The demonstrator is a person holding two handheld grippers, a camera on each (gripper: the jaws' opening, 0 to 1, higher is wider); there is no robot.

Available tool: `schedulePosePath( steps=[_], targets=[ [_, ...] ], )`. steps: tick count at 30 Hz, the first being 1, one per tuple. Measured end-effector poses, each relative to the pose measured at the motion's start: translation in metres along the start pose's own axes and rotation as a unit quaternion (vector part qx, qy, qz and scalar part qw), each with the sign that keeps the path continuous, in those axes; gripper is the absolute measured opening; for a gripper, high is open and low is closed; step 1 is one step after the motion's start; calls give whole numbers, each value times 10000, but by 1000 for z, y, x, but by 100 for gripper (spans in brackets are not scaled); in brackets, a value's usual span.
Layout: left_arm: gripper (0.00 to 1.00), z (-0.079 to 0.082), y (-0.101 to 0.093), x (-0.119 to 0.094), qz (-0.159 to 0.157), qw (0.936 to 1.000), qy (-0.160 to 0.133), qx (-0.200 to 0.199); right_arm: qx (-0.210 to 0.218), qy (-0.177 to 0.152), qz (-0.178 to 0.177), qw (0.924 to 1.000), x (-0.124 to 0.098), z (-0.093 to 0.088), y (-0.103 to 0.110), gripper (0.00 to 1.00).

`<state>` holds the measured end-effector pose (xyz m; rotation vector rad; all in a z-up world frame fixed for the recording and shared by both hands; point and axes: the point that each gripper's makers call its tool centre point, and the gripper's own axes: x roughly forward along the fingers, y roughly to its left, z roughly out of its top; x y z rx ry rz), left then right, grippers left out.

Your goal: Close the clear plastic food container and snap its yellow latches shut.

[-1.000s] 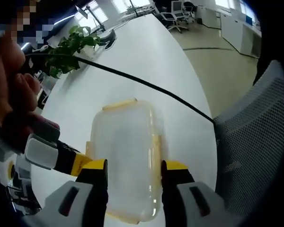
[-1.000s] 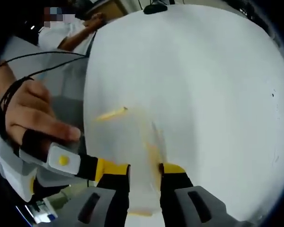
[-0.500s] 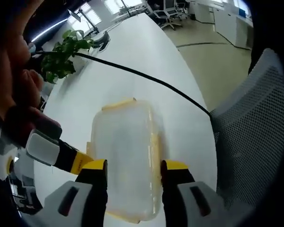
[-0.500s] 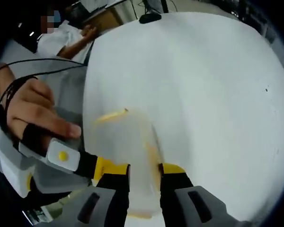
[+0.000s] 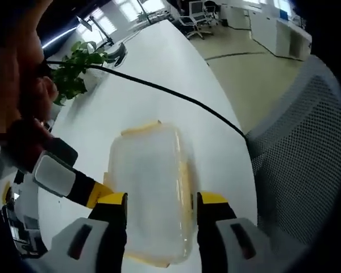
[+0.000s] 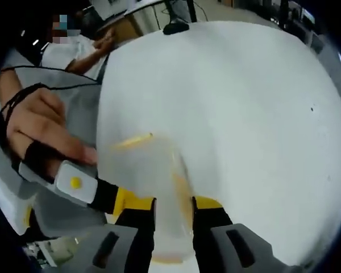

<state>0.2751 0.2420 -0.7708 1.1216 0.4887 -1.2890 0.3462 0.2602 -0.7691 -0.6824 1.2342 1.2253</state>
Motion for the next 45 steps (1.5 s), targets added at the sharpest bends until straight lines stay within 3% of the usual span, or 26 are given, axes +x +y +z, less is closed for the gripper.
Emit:
schedulePosePath(
  steps=[5,11,14,17,22,32,37,41,45],
  targets=[
    [64,4,-10,-3,-191,9993,-108,-316,297,-239,-270,9989,-2,2,-9,35],
    [67,12,-13,-11,-250,9984,-343,-365,380,-231,-513,9977,-8,-7,-12,42],
    [70,10,-10,-15,-258,9983,-355,-387,546,-414,-840,9941,-14,-6,-22,50],
    [70,7,-7,-20,-299,9978,-389,-436,495,-417,-994,9929,-20,-10,-24,50],
    [76,-3,5,-24,-224,9977,-337,-536,423,-572,-1053,9919,-30,-10,-17,58],
    [81,-12,3,-29,-547,9934,-248,-979,158,-671,-1065,9919,-36,-9,0,66],
    [80,-13,8,-32,-617,9910,-294,-1148,-65,-663,-957,9932,-35,-13,15,62],
    [82,-13,12,-36,-799,9841,-367,-1544,-356,-563,-925,9935,-35,-21,24,64],
    [82,-16,15,-36,-915,9825,-381,-1579,-500,-534,-833,9938,-37,-31,33,66]
  ],
)
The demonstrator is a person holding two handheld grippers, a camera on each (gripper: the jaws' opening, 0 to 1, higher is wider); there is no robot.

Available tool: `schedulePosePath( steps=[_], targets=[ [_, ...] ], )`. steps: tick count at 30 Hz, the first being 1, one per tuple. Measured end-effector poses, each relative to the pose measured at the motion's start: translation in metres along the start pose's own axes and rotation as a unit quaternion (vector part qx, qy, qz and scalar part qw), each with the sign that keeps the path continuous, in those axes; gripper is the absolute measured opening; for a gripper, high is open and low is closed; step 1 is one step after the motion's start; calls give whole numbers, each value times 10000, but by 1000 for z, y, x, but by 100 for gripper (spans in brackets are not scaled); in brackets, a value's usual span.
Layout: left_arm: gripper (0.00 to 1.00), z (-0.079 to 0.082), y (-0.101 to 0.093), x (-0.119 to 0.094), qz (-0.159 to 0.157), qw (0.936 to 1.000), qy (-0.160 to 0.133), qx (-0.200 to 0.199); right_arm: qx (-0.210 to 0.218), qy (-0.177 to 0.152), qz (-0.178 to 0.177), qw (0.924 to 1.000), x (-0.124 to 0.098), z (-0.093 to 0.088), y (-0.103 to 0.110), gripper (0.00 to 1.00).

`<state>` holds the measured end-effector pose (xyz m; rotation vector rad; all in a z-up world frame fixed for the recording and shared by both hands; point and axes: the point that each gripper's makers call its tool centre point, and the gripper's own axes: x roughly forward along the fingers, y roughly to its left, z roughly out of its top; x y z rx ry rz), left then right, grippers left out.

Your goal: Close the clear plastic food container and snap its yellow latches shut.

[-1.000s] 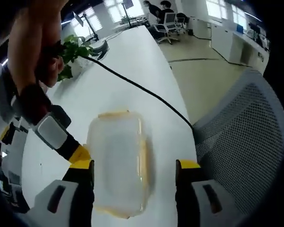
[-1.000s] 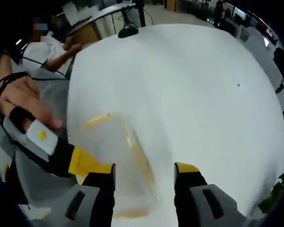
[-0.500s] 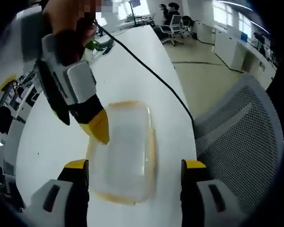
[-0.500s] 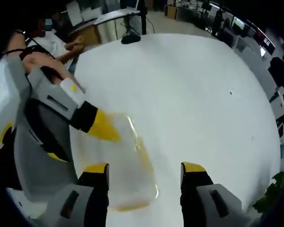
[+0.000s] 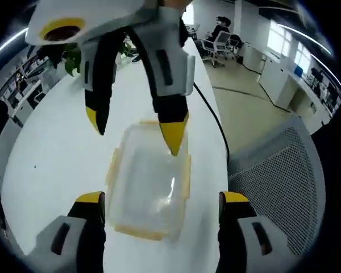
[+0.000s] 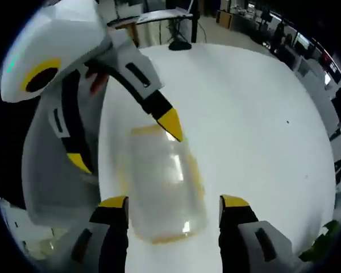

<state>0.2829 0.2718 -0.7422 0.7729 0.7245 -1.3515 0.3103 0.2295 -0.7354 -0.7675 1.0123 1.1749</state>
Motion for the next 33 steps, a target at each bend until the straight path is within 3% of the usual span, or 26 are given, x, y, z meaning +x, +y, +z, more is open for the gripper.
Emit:
schedulePosePath(
  steps=[4,8,16,19,26,33],
  targets=[
    [81,-6,4,4,-21,9999,123,-16,-452,168,-13,9988,1,-10,1,72],
    [81,-12,3,5,-98,9996,250,-65,-680,125,69,9976,2,-11,6,73],
    [81,-14,9,5,-114,9994,267,-172,-1216,425,129,9916,13,-20,12,74],
    [80,-15,8,5,-211,9992,265,-224,-1268,477,82,9907,14,-22,13,75],
    [78,-19,9,13,-245,9988,409,144,-1126,371,-206,9927,17,-26,5,77],
    [80,-26,9,21,-249,9965,675,423,-1021,458,-101,9937,26,-40,11,77]
  ],
)
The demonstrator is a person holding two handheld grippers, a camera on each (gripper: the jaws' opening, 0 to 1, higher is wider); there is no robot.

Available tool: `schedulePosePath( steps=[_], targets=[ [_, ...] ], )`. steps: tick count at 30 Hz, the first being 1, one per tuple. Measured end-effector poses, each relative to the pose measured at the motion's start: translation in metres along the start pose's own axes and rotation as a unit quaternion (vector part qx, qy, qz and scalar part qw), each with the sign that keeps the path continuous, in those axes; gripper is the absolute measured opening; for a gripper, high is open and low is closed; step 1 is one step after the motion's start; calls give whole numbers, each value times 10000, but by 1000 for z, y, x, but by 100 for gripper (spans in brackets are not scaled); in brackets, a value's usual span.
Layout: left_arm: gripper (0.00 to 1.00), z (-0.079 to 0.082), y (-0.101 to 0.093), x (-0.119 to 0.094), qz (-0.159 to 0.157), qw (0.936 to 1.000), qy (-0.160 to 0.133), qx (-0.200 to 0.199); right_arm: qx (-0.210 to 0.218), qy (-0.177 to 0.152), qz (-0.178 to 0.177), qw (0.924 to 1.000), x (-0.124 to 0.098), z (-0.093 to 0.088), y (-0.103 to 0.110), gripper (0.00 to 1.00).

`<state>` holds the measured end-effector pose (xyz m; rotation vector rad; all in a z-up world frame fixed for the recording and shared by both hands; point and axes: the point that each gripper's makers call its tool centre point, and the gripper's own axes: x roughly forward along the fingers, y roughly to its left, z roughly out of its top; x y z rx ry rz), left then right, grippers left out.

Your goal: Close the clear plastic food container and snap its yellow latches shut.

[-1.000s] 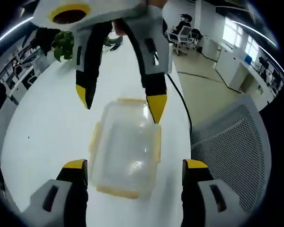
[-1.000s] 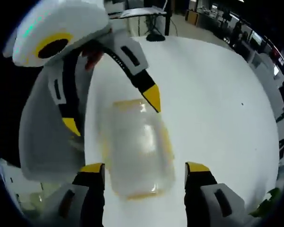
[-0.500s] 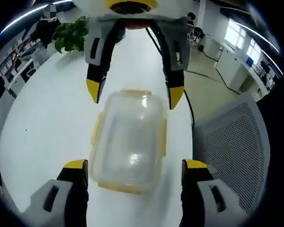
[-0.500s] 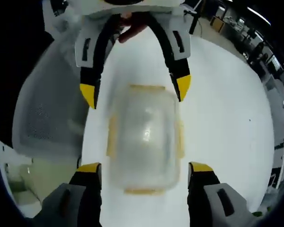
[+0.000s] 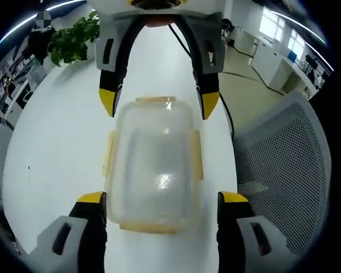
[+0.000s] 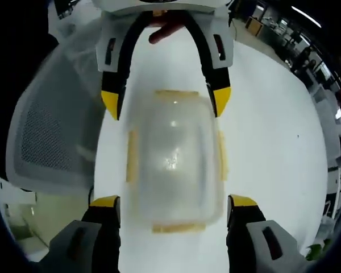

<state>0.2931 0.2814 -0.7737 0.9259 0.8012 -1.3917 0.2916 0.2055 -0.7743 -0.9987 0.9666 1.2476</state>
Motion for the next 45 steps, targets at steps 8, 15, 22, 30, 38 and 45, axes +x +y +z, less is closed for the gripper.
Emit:
schedulePosePath(
  steps=[8,15,22,30,38,45],
  targets=[
    [80,-5,6,6,214,9991,285,216,-4,33,-92,10000,7,-5,-7,77],
    [81,-8,7,15,347,9974,506,389,-37,98,19,9999,14,-7,-5,78],
    [81,-10,10,19,344,9965,602,474,-44,64,29,10000,17,-8,-5,78],
    [83,-12,11,25,356,9961,676,435,68,-42,78,9999,19,-7,-6,78],
    [82,-14,10,25,295,9960,670,519,268,-82,32,9996,20,-5,-2,77],
    [82,-14,10,25,260,9957,666,592,380,-220,-34,9990,20,-4,-1,77]
  ],
)
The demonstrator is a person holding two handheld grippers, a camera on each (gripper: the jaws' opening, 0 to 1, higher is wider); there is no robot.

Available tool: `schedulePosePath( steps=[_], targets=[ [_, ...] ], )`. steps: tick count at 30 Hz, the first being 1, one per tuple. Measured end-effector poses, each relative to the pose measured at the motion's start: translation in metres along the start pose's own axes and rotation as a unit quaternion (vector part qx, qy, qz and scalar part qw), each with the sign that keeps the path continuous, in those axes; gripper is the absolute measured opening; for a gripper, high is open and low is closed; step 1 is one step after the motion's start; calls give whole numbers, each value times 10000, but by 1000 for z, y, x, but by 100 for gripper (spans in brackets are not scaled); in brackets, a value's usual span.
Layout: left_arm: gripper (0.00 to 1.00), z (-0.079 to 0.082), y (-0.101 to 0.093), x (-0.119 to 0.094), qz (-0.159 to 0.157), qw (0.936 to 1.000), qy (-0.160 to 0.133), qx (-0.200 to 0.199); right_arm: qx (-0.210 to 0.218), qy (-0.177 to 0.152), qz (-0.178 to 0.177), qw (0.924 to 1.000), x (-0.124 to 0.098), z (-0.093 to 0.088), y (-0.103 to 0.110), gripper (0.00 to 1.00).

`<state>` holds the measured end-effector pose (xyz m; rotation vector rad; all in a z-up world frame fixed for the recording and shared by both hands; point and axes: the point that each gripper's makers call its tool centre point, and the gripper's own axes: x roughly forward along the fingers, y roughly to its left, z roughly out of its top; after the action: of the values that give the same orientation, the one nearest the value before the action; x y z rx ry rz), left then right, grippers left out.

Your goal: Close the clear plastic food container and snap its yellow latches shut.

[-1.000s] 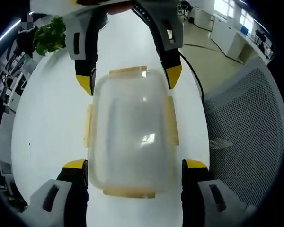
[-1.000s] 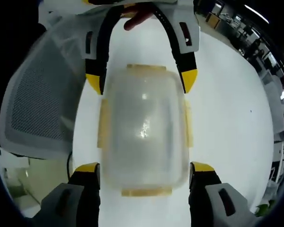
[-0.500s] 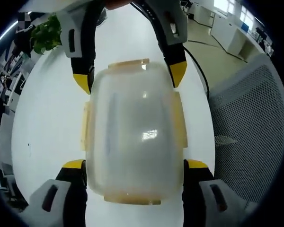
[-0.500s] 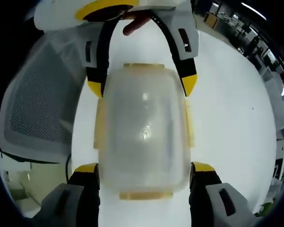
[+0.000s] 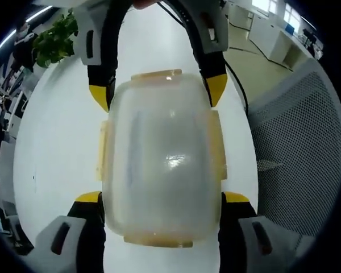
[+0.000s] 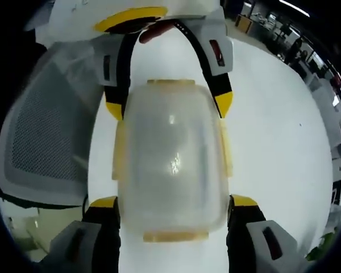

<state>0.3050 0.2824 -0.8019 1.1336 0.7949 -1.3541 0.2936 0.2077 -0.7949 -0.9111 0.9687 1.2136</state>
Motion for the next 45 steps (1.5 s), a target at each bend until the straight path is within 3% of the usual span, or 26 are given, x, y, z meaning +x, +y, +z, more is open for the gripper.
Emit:
schedulePosePath(
  steps=[9,45],
  targets=[
    [82,-1,-1,-1,38,9999,-130,-21,-6,232,-2,9997,2,1,1,77],
    [83,-77,-8,-24,105,9999,71,-40,-4,74,18,10000,29,76,8,79]
  ],
)
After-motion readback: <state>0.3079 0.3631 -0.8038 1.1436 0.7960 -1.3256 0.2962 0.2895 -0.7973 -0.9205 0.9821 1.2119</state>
